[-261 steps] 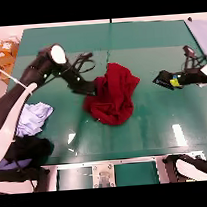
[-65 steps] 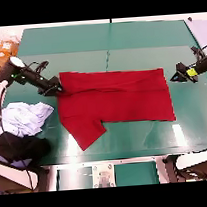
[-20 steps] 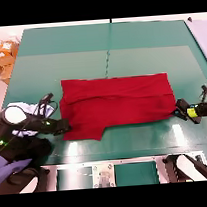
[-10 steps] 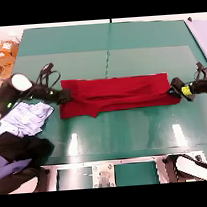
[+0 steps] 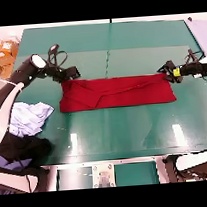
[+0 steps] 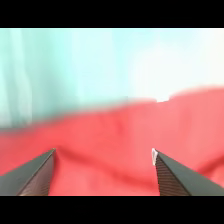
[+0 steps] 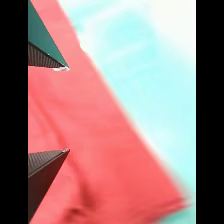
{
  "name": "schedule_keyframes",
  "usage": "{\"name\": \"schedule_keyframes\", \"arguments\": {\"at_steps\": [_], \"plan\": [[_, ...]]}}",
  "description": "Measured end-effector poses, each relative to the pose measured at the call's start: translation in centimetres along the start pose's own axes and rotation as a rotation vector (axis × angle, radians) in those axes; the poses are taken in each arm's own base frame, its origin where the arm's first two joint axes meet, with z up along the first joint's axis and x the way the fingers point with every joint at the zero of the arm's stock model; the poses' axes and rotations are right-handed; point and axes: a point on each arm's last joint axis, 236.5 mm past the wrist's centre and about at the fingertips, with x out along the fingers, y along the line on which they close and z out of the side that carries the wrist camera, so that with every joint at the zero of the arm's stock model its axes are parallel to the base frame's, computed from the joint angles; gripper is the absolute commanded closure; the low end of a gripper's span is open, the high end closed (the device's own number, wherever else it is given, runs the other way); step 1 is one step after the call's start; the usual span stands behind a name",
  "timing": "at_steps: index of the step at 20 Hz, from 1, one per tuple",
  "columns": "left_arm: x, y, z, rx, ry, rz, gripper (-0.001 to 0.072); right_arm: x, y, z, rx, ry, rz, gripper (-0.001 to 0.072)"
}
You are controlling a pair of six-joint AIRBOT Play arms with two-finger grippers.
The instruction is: Fold the shirts.
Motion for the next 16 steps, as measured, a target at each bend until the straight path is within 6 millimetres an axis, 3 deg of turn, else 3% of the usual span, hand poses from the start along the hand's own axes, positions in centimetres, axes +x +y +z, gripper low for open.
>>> {"name": "schedule_keyframes", "arguments": {"at_steps": [2, 4, 8, 9, 11, 12, 14, 15, 16], "plan": [[-1.3, 0.7, 2.7, -0.008, -0.054, 0.002, 0.0007, -1.3, -1.0, 1.9, -0.018, -0.015, -0.005, 0.0156], [-2.6, 1.6, 3.5, -0.027, -0.041, 0.005, 0.0007, -2.5, -3.4, 3.0, -0.028, -0.015, -0.033, 0.014], [-3.8, 2.0, 1.8, -0.046, 0.066, -0.004, 0.0009, -3.2, -8.9, 2.3, -0.051, 0.081, -0.058, 0.0141], [-3.9, 2.0, 1.3, -0.051, 0.089, -0.009, 0.0108, -2.9, -10.0, 1.6, -0.063, 0.117, -0.053, 0.014], [-4.1, 2.0, 0.7, -0.057, 0.121, -0.015, 0.0642, -2.0, -11.0, -0.2, -0.085, 0.207, -0.011, 0.0141], [-4.1, 1.6, 0.4, -0.053, 0.132, -0.021, 0.0683, -1.4, -10.7, -1.2, -0.099, 0.251, 0.03, 0.0141], [-3.9, 0.6, -0.2, -0.023, 0.154, -0.036, 0.0683, -0.1, -9.5, -3.5, -0.131, 0.35, 0.116, 0.015], [-3.7, -0.1, -0.4, -0.006, 0.16, -0.045, 0.0683, 0.6, -9.0, -4.5, -0.155, 0.388, 0.139, 0.026], [-3.4, -0.8, -0.7, 0.011, 0.167, -0.051, 0.0683, 1.3, -8.5, -5.3, -0.177, 0.417, 0.155, 0.0577]]}}
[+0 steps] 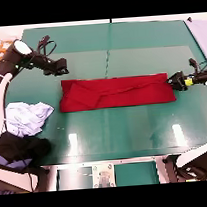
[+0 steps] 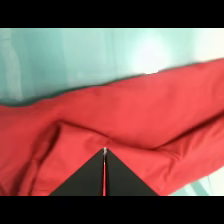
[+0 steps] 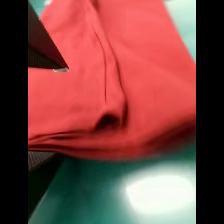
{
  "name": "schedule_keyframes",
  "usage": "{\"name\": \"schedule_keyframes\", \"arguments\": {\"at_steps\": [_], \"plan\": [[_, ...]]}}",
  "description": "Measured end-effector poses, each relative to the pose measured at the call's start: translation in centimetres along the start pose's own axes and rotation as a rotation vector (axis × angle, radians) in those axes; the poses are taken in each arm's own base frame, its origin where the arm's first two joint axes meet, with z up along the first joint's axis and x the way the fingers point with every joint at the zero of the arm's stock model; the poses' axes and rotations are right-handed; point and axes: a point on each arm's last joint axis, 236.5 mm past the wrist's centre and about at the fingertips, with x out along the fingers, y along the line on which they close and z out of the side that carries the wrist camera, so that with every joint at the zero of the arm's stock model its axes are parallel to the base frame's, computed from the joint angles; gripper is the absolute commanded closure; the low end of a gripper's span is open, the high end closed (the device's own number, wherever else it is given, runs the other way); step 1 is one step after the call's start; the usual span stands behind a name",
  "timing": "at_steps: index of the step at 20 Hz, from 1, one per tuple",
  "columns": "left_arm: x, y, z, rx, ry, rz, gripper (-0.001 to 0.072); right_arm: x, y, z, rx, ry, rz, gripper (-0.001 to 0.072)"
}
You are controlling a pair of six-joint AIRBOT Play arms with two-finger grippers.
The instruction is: Fold the shirts.
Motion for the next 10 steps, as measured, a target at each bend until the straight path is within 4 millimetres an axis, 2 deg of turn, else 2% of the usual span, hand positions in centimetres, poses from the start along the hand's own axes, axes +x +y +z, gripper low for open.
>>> {"name": "schedule_keyframes", "arguments": {"at_steps": [1, 2, 4, 5, 6, 8, 10], "plan": [[0.4, -0.8, -0.2, 0.018, 0.007, -0.006, 0.0683, 1.0, 0.5, -0.4, -0.021, 0.032, 0.01, 0.0702], [0.9, -1.6, -0.5, 0.034, 0.011, -0.014, 0.0683, 1.5, 1.3, -0.5, -0.043, 0.055, 0.03, 0.0701], [2.2, -3.2, -1.0, 0.067, 0.021, -0.026, 0.0683, 1.3, 2.3, 0.1, -0.106, 0.063, 0.006, 0.0701], [3.1, -4.0, -1.2, 0.082, 0.025, -0.032, 0.0683, 0.8, 2.9, 0.5, -0.134, 0.062, -0.003, 0.0701], [4.3, -5.0, -1.6, 0.099, 0.032, -0.038, 0.0683, -0.4, 4.8, 0.8, -0.163, 0.059, 0.017, 0.0701], [7.5, -8.0, -2.8, 0.119, 0.042, -0.086, 0.0683, -2.6, 8.2, 0.9, -0.21, 0.049, 0.031, 0.0701], [11.5, -11.7, -4.4, 0.13, 0.048, -0.155, 0.0683, -5.0, 11.9, 0.4, -0.251, 0.03, 0.04, 0.07]]}}
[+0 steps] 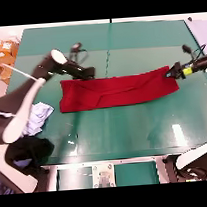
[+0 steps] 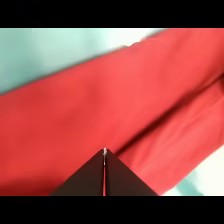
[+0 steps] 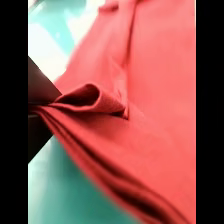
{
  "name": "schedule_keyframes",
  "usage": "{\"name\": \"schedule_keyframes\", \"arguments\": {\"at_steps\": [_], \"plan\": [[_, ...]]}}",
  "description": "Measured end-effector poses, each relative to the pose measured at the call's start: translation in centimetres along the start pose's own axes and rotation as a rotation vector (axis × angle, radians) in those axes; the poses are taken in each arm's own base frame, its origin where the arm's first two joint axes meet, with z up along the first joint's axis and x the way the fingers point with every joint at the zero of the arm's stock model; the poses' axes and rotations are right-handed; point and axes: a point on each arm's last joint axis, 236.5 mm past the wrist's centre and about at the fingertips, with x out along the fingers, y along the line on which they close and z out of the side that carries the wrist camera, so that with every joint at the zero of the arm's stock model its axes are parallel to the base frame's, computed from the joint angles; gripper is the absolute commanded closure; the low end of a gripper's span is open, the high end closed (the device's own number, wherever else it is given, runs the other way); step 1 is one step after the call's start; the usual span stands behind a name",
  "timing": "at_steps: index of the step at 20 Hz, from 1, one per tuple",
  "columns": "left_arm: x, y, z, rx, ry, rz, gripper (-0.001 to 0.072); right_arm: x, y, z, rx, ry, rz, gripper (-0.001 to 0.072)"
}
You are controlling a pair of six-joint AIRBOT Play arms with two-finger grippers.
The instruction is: Fold the shirts.
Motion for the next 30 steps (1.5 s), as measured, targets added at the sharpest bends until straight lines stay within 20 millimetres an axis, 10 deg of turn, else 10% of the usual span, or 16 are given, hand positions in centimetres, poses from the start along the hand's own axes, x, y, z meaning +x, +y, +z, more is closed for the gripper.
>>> {"name": "schedule_keyframes", "arguments": {"at_steps": [7, 14, 18, 23, 30], "plan": [[12.2, -10.3, -6.9, -0.044, 0.042, -0.208, 0.0683, -3.6, 13.3, -2.5, -0.175, 0.005, -0.015, 0.07], [12.7, -11.9, -7.8, -0.052, 0.094, -0.272, 0.0684, -3.7, 16.9, -3.9, -0.225, 0.017, -0.015, 0.07], [5.9, -9.4, -3.1, 0.06, 0.139, -0.259, 0.0683, -2.7, 19.0, -4.3, -0.239, 0.035, 0.021, 0.0701], [-7.6, 1.1, 2.7, 0.056, 0.15, -0.011, 0.0682, 2.1, 24.7, -4.7, -0.297, 0.058, 0.07, 0.0701], [-22.1, 13.3, 5.2, -0.133, 0.016, 0.202, 0.0683, 18.4, 35.2, -7.2, -0.376, 0.078, 0.158, 0.0699]]}}
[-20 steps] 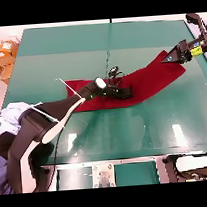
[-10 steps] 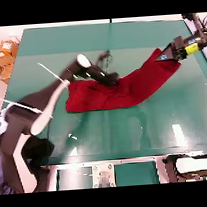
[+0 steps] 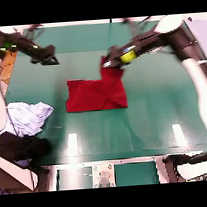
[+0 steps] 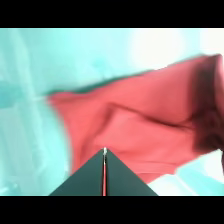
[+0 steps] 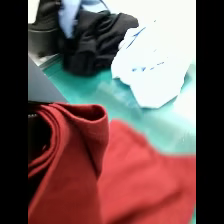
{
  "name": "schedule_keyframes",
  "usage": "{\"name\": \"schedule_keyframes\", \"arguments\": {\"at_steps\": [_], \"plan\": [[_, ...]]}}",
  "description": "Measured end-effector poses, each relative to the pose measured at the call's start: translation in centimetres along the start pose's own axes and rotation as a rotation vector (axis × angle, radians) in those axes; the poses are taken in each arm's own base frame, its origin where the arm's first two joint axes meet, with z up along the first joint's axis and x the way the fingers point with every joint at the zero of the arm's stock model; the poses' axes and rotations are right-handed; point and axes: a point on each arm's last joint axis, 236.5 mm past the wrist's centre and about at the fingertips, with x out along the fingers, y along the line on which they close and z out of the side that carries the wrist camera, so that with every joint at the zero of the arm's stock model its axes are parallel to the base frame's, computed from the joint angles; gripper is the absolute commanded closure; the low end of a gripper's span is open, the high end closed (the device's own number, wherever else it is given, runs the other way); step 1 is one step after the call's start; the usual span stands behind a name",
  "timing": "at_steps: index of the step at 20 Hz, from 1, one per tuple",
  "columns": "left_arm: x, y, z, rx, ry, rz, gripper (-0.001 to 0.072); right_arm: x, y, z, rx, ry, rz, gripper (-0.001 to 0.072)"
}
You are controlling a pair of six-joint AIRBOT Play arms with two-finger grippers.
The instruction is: Fold the shirts.
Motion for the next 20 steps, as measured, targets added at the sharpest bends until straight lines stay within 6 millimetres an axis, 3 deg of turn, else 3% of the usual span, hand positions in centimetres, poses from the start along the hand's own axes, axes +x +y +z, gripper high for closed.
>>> {"name": "schedule_keyframes", "arguments": {"at_steps": [1, 2, 3, 5, 7, 8, 10, 14, 17, 19, 20], "plan": [[-0.8, 1.8, 0.0, -0.023, -0.007, 0.032, 0.0683, 3.5, 0.5, -0.1, -0.002, -0.003, 0.006, 0.0533], [-1.7, 3.6, 0.1, -0.044, -0.017, 0.068, 0.0683, 7.5, 0.9, -0.3, 0.003, -0.015, 0.009, 0.0233], [-2.4, 5.1, 0.0, -0.057, -0.024, 0.105, 0.0683, 11.5, 1.0, -0.7, 0.008, -0.026, 0.008, 0.017], [-3.2, 7.6, -0.3, -0.078, -0.021, 0.171, 0.0683, 17.4, 0.5, -1.2, 0.067, -0.076, 0.007, 0.0178], [-3.8, 8.9, -0.5, -0.089, -0.022, 0.205, 0.0683, 19.2, -0.5, -0.1, 0.125, -0.142, 0.006, 0.0334], [-3.9, 9.3, -0.6, -0.091, -0.02, 0.216, 0.0683, 18.8, -1.2, 0.8, 0.146, -0.164, 0.005, 0.0361], [-4.2, 9.6, -0.7, -0.097, -0.02, 0.222, 0.0683, 15.7, -3.3, 3.1, 0.166, -0.196, -0.005, 0.036], [-4.2, 9.8, -0.8, -0.1, -0.017, 0.223, 0.0683, 5.3, -9.3, 5.3, 0.183, -0.179, -0.068, 0.036], [-4.3, 9.9, -0.9, -0.102, -0.014, 0.223, 0.0683, -1.6, -16.1, 3.4, 0.237, -0.116, -0.186, 0.0338], [-4.3, 9.9, -0.9, -0.104, -0.013, 0.223, 0.0683, -4.3, -20.7, 0.6, 0.313, -0.069, -0.254, 0.0152], [-4.3, 9.9, -0.9, -0.107, -0.013, 0.224, 0.0683, -4.8, -22.7, -1.0, 0.347, -0.044, -0.28, 0.0151]]}}
